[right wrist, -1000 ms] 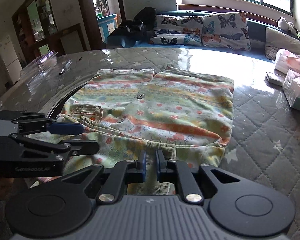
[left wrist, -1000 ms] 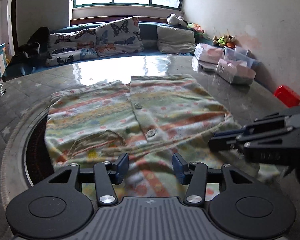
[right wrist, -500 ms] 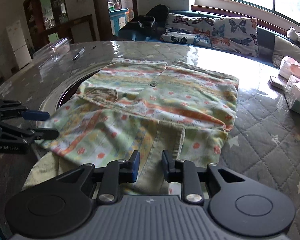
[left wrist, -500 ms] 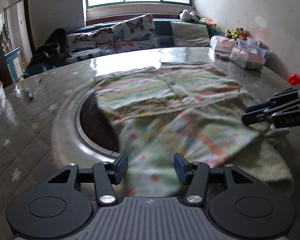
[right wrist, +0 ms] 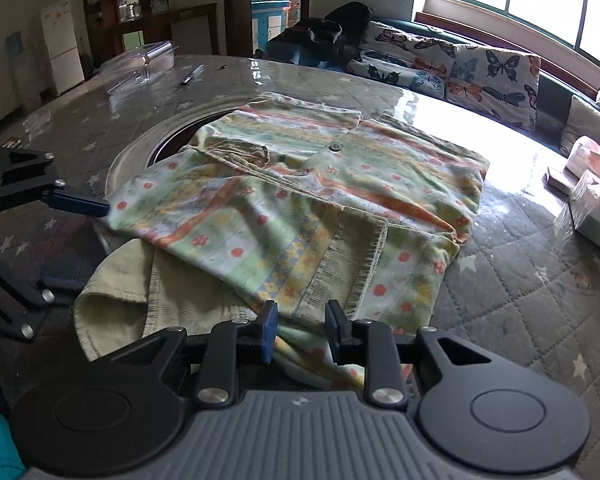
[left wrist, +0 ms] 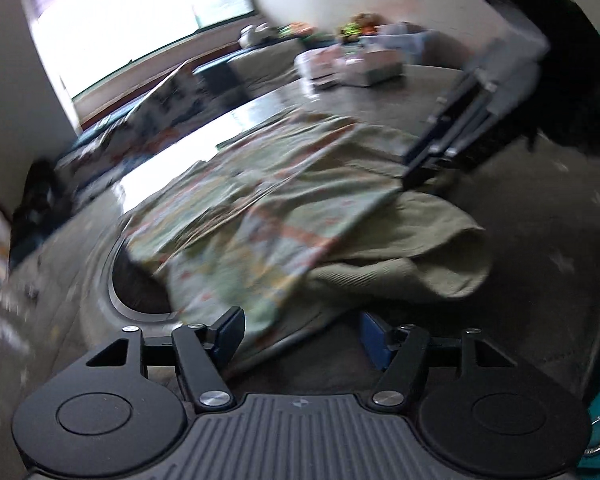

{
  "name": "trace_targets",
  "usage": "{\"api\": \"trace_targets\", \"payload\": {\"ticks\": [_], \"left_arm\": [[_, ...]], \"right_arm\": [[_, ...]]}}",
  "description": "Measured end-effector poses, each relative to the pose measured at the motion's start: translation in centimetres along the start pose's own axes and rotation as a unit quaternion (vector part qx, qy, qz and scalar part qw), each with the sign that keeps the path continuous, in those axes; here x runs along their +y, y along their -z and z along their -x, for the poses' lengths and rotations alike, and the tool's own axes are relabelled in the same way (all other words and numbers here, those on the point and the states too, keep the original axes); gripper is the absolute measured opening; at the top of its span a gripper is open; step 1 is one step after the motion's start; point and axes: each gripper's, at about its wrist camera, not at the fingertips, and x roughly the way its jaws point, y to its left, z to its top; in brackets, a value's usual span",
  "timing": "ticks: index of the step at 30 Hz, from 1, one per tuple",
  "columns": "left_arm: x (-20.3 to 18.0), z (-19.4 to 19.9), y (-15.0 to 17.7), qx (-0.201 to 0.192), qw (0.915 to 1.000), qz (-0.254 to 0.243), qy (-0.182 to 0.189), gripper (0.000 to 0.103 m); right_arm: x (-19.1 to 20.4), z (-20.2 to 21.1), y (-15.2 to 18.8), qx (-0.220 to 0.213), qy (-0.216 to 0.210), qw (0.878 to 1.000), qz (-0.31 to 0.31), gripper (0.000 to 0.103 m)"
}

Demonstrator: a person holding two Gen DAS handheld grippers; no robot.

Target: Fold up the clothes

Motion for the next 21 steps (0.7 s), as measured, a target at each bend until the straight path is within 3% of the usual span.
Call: {"api": "trace_targets", "payload": {"ticks": [7, 8, 9, 13, 21], "left_arm": [[-1.5, -1.6, -0.6, -0.044, 0.9976, -0.051, 0.013, 0.067], [-1.4, -1.8, -0.7, -0.048, 0.9975, -0.051, 0.015, 0.064], [-1.2, -1.8, -0.8, -0.051, 0.9973, -0.046, 0.024, 0.055], [-0.1, -1.8, -1.3, -0.063, 0.9966, -0.014, 0.050, 0.022], [3.7, -1.9, -3.5, -0.066, 0.9898, 0.102, 0.074, 0.015]], "right_arm": [[-0.2, 1.4, 0.5, -0.001, 0.009, 1.000, 0.011, 0.031], [-0.3, 1.6, 0.6, -0.001, 0.010, 1.000, 0.011, 0.031], [-0.3, 1.7, 0.7, 0.000, 0.011, 1.000, 0.014, 0.031], [-0.2, 2.2, 1.2, 0.004, 0.013, 0.999, 0.030, 0.032], [1.7, 2.6, 1.8, -0.010, 0.003, 0.995, 0.095, 0.046]]}}
